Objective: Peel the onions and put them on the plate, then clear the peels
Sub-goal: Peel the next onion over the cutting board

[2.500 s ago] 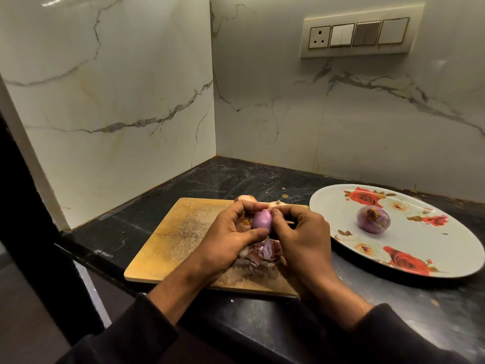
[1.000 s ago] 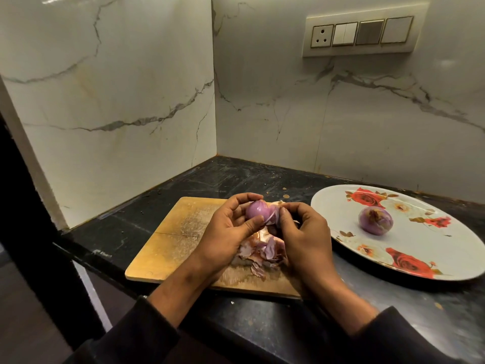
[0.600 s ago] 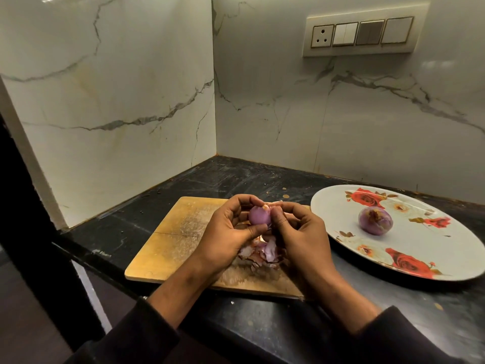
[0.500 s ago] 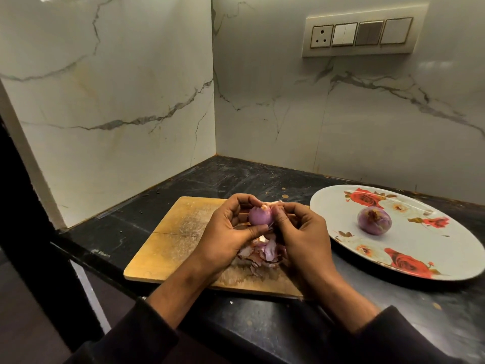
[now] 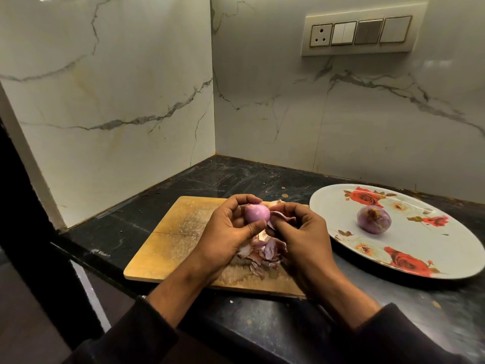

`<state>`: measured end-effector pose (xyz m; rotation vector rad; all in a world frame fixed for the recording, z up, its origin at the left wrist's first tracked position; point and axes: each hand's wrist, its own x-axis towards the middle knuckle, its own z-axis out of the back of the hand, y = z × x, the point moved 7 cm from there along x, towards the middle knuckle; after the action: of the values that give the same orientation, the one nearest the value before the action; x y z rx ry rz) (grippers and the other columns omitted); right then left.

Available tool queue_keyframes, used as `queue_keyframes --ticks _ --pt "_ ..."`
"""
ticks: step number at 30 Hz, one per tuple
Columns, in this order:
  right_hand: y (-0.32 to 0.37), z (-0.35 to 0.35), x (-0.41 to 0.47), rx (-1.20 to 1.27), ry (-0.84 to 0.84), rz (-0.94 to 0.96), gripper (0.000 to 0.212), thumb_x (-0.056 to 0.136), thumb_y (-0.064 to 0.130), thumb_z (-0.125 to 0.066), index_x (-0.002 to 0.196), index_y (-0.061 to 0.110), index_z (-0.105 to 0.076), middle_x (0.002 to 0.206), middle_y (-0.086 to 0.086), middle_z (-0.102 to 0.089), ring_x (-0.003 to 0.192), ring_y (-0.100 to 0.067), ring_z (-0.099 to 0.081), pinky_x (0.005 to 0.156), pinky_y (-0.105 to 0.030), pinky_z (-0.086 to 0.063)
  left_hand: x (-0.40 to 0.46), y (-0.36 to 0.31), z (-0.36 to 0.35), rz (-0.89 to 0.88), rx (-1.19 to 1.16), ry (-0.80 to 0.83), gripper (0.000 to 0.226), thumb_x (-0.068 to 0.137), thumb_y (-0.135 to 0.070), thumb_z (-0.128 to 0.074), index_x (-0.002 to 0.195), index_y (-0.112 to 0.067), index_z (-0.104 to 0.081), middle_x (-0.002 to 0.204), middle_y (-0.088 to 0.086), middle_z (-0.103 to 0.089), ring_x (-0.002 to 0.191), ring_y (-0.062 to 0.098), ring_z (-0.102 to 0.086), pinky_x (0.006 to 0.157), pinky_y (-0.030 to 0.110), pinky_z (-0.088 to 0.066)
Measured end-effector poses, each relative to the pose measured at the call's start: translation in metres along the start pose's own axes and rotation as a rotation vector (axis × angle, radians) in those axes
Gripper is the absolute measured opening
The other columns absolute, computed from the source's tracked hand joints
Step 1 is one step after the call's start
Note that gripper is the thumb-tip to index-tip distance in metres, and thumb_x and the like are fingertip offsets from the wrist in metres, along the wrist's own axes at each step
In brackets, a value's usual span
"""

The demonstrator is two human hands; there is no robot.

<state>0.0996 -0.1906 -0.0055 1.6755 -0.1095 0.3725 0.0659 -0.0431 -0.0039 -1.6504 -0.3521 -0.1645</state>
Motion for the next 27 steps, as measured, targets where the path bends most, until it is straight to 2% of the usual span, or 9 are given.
queue_keyframes --ticks 4,7,10,13,16,18,20,24,27 --pt "0.001 -0.001 -0.001 0.024 -0.012 -0.016 0.016 0.092 0.0 -0.068 0.095 0.014 -0.076 0.088 -0.003 -0.077 0.091 -0.024 -0.074 0.08 -0.037 -0.063 0.001 0.006 0.003 0.084 -0.155 -0.029 0.046 0.077 -0.013 -0.073 0.121 -0.006 -0.061 0.115 0.011 -0.072 0.109 0.03 -0.07 0.086 0.036 -0.061" --pt "0.007 0.0 0.0 -0.125 -0.026 0.059 0.022 0.09 0.0 -0.07 0.09 0.021 -0.074 0.085 0.004 -0.075 0.086 -0.016 -0.071 0.081 -0.038 -0.063 0.0 0.008 0.001 0.13 -0.22 -0.045 0.045 0.079 -0.018 -0.07 0.121 -0.006 -0.06 0.12 0.019 -0.068 0.109 0.035 -0.069 0.082 0.034 -0.062" --pt "0.014 -0.001 -0.003 -0.286 -0.029 0.15 0.039 0.088 -0.01 -0.064 0.084 0.028 -0.069 0.082 0.015 -0.071 0.081 -0.004 -0.068 0.077 -0.029 -0.06 0.0 0.007 0.0 0.155 -0.256 -0.059 0.042 0.082 -0.021 -0.065 0.12 -0.006 -0.058 0.118 0.023 -0.068 0.098 0.03 -0.073 0.076 0.031 -0.063" --pt "0.019 -0.002 -0.006 -0.353 -0.026 0.187 0.043 0.086 -0.014 -0.058 0.084 0.029 -0.066 0.079 0.011 -0.069 0.082 0.0 -0.065 0.072 -0.015 -0.054 0.0 0.007 0.004 0.163 -0.267 -0.091 0.041 0.083 -0.024 -0.063 0.12 -0.008 -0.055 0.116 0.023 -0.07 0.098 0.029 -0.074 0.08 0.036 -0.062" --pt "0.02 -0.007 -0.007 -0.462 0.005 0.207 0.029 0.092 -0.001 -0.061 0.094 0.028 -0.065 0.091 0.013 -0.066 0.087 0.004 -0.062 0.071 -0.006 -0.046 0.001 0.008 0.004 0.14 -0.23 -0.093 0.042 0.083 -0.027 -0.065 0.119 -0.008 -0.057 0.113 0.02 -0.071 0.099 0.028 -0.073 0.074 0.032 -0.063" --pt "0.017 -0.014 -0.008 -0.541 0.06 0.229 0.026 0.09 0.005 -0.063 0.1 0.028 -0.063 0.098 0.01 -0.065 0.091 0.002 -0.059 0.074 -0.005 -0.043 0.001 0.008 0.006 0.129 -0.207 -0.111 0.041 0.081 -0.029 -0.066 0.117 -0.01 -0.059 0.111 0.018 -0.072 0.099 0.027 -0.072 0.078 0.035 -0.062" --pt "0.014 -0.019 -0.008 -0.554 0.1 0.244 0.021 0.088 0.014 -0.068 0.103 0.029 -0.063 0.099 0.01 -0.063 0.092 0.002 -0.058 0.074 -0.008 -0.043 0.001 0.009 0.008 0.131 -0.207 -0.127 0.041 0.079 -0.029 -0.066 0.115 -0.01 -0.06 0.111 0.017 -0.072 0.102 0.028 -0.07 0.09 0.041 -0.059" --pt "0.016 -0.019 -0.007 -0.572 0.112 0.292 0.021 0.092 0.043 -0.07 0.103 0.027 -0.066 0.094 0.012 -0.065 0.088 -0.002 -0.061 0.071 -0.018 -0.05 0.001 0.012 0.007 0.147 -0.205 -0.117 0.044 0.08 -0.028 -0.066 0.116 -0.005 -0.057 0.117 0.022 -0.067 0.108 0.033 -0.068 0.095 0.044 -0.057" --pt "0.015 -0.02 -0.009 -0.578 0.142 0.293 0.014 0.095 0.041 -0.067 0.094 0.027 -0.063 0.085 0.01 -0.066 0.079 -0.005 -0.061 0.065 -0.021 -0.048 0.001 0.01 0.005 0.122 -0.165 -0.072 0.047 0.077 -0.034 -0.071 0.114 -0.008 -0.058 0.116 0.029 -0.064 0.101 0.036 -0.065 0.095 0.052 -0.052"
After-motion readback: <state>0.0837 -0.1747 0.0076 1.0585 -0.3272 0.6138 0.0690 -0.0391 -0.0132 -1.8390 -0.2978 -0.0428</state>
